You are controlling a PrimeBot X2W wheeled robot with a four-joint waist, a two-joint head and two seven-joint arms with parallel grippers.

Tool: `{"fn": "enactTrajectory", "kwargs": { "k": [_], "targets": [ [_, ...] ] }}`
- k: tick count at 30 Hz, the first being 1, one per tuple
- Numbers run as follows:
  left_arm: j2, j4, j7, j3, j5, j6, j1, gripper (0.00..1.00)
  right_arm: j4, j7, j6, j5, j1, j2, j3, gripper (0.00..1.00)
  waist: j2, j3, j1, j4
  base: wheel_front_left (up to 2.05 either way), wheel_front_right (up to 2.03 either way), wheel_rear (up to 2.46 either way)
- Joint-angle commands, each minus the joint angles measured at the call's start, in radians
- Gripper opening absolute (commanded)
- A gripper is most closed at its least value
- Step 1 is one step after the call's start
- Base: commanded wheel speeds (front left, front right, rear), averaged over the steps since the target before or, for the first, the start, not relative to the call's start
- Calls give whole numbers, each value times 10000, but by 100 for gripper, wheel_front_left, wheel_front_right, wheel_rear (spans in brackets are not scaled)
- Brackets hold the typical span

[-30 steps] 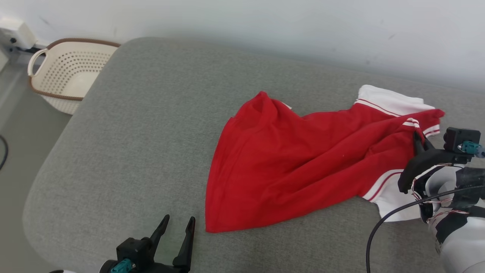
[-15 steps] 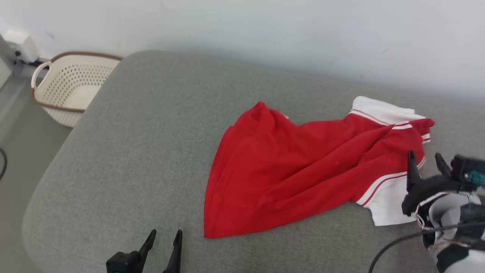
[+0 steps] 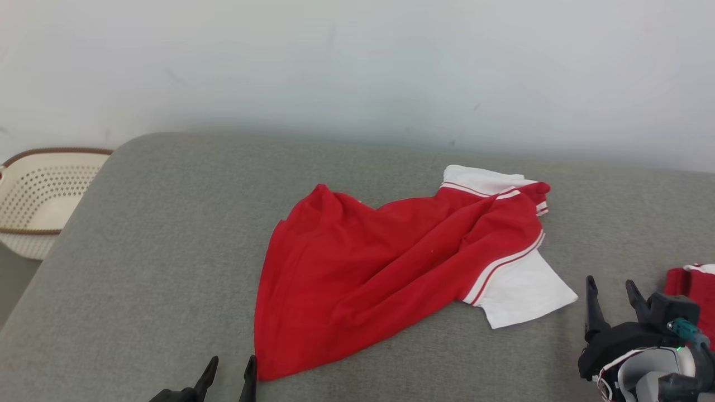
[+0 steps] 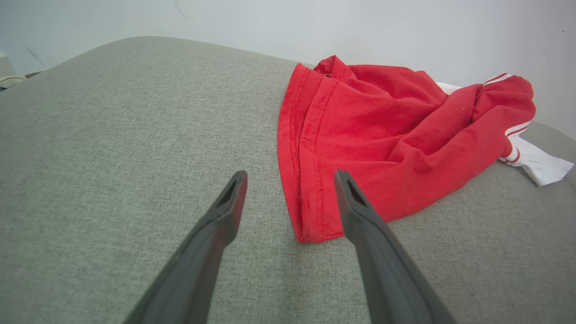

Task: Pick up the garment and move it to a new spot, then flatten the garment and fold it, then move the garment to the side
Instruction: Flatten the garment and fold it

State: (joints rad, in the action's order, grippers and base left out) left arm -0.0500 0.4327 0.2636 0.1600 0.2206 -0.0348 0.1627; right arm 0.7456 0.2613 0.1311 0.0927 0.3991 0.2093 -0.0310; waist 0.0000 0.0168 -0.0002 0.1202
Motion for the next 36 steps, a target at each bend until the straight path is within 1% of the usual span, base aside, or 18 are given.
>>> {"fn": "enactTrajectory", "kwargs": {
  "k": [1,6,12,23,27,36],
  "targets": [
    [-11,-57,10,-60,52,-16,-160,100,-123,48,-7,-33,-204,-53,41,100,0,269,2,-368,0,0,0],
    [-13,-68,10,-175,46,71,-358,100,-603,47,-7,28,-711,-268,43,100,0,435,2,-660,0,0,0],
    [-13,-280,10,-377,-288,190,-615,100,-1336,47,-7,-11,-1360,-557,251,100,0,602,2,-914,0,0,0],
    [-13,-554,10,-777,-736,333,-906,100,-3071,47,-7,353,-2692,-757,794,100,0,883,2,-1016,0,0,0],
    [-11,-621,10,-882,-906,390,-1037,100,-3257,47,-7,424,-2953,-824,888,100,0,952,2,-1003,0,0,0],
    [-10,-588,10,-883,-1098,442,-993,100,-2995,47,-7,293,-2938,-818,947,100,0,915,2,-938,0,0,0]
  ]
}}
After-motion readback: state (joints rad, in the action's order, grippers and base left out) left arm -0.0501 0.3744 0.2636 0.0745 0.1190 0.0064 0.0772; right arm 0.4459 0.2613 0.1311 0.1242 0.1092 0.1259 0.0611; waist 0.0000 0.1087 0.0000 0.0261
